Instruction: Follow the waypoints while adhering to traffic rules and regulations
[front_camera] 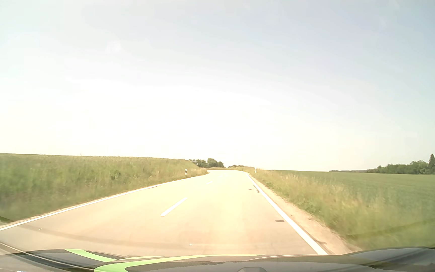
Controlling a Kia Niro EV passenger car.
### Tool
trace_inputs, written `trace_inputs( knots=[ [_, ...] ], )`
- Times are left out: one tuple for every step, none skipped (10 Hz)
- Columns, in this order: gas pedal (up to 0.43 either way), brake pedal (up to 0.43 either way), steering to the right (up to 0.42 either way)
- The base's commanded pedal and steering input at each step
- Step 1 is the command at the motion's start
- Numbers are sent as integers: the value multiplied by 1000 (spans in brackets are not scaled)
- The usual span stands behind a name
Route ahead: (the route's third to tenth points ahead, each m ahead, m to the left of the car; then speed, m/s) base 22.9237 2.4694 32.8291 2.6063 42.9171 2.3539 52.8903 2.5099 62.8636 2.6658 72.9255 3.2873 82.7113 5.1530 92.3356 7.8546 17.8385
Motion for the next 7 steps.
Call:
trace_inputs(
  knots=[
    [299,0,9],
    [280,0,9],
    [248,0,8],
    [248,0,8],
    [248,0,8],
    [248,0,7],
    [197,0,6]
  ],
)
